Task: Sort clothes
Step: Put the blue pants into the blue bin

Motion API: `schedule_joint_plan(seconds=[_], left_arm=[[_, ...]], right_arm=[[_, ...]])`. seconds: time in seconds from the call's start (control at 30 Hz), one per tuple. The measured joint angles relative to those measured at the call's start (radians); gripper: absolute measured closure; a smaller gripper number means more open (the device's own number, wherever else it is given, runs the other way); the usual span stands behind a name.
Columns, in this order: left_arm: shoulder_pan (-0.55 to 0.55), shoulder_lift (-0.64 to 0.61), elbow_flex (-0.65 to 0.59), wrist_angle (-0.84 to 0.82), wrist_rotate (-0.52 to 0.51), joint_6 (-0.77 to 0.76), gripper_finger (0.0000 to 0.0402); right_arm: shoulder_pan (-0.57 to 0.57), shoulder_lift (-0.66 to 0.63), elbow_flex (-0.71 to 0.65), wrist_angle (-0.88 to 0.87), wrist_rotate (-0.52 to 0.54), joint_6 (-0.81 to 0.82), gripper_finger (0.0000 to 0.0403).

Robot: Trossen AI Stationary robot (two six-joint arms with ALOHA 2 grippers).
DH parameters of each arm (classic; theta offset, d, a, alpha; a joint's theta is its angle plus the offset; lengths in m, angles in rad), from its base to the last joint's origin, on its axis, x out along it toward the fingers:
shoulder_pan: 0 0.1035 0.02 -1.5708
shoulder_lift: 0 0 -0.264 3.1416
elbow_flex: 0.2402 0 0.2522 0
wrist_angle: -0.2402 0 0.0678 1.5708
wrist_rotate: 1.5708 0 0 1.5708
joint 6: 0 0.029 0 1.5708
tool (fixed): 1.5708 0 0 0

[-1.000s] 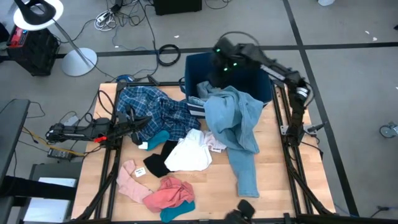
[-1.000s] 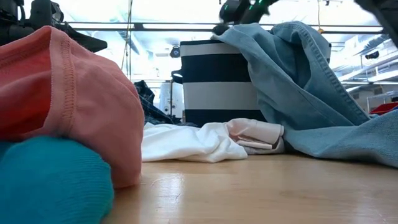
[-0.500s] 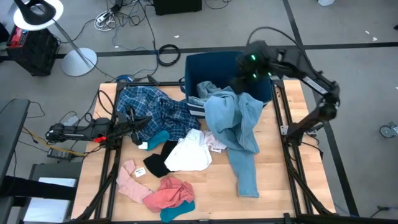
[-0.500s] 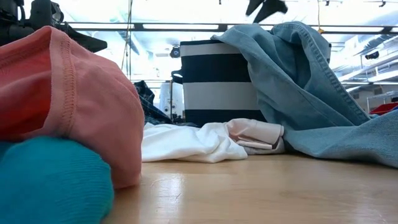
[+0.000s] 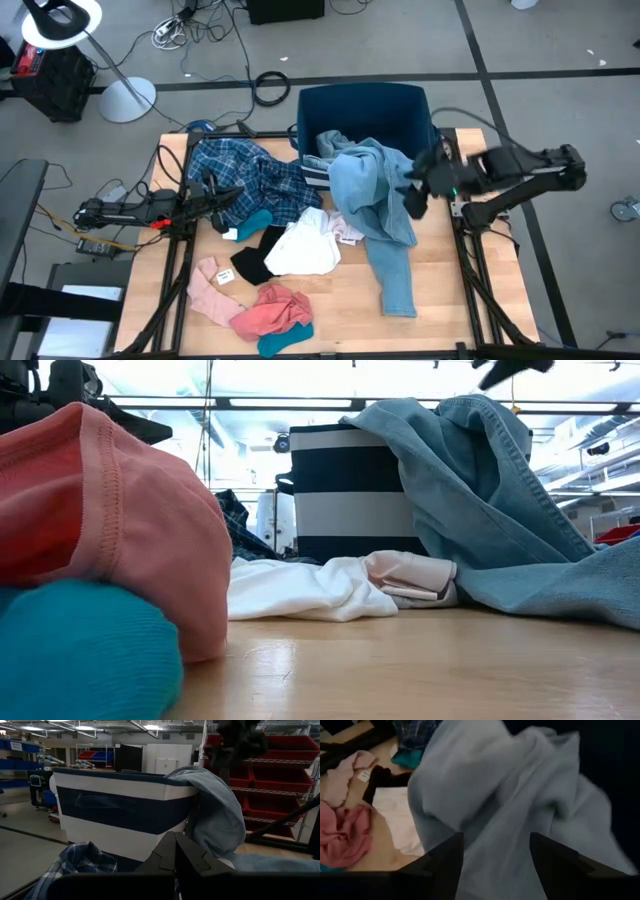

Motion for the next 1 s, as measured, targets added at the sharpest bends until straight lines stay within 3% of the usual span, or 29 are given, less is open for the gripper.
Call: schedule_joint_plan(seconds=[0.2, 0.5, 1.0], left_arm=[[0.0, 0.0, 0.0, 0.0, 0.0, 0.0, 0.0396], [0.0, 0.0, 0.0, 0.0, 0.0, 0.0, 0.0396], [0.0, 0.0, 0.0, 0.0, 0.0, 0.0, 0.0396]], right_arm=[[0.202, -0.086, -0.233, 0.052, 0.082, 0.203, 0.0179], [0.411, -0.073, -0.49, 0.186, 0.183, 0.357, 0.0186], [0.45, 0.013, -0.76, 0.524, 0.162, 0.331, 0.0187]])
